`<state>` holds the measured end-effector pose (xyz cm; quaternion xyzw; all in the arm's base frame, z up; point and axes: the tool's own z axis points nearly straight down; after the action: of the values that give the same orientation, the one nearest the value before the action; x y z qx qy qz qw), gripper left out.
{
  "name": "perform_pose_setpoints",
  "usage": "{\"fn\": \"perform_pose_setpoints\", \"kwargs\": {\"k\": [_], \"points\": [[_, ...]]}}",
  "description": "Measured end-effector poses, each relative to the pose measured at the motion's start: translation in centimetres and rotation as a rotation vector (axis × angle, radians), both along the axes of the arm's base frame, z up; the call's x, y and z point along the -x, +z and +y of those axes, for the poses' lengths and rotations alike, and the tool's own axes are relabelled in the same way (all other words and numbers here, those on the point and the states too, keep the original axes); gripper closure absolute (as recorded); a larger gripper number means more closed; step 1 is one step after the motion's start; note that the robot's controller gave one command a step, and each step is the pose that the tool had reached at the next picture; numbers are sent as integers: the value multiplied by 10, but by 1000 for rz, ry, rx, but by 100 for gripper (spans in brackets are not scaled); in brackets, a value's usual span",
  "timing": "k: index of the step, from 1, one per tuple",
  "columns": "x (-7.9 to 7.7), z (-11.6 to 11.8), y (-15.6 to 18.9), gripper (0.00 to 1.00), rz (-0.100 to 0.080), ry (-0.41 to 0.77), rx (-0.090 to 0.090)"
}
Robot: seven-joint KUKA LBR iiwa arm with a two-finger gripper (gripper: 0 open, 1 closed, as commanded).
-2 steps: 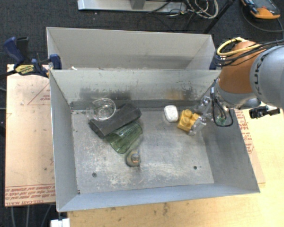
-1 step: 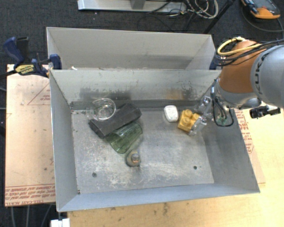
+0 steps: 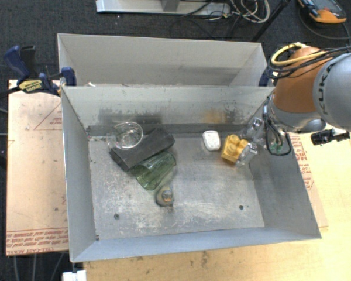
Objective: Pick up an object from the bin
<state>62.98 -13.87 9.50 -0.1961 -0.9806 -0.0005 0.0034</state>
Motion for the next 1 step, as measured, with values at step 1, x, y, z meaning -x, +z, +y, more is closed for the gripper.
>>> {"fn": "perform_pose_setpoints", "kwargs": {"k": [1], "points": [[-1, 0, 22, 100, -3, 0, 1]]}}
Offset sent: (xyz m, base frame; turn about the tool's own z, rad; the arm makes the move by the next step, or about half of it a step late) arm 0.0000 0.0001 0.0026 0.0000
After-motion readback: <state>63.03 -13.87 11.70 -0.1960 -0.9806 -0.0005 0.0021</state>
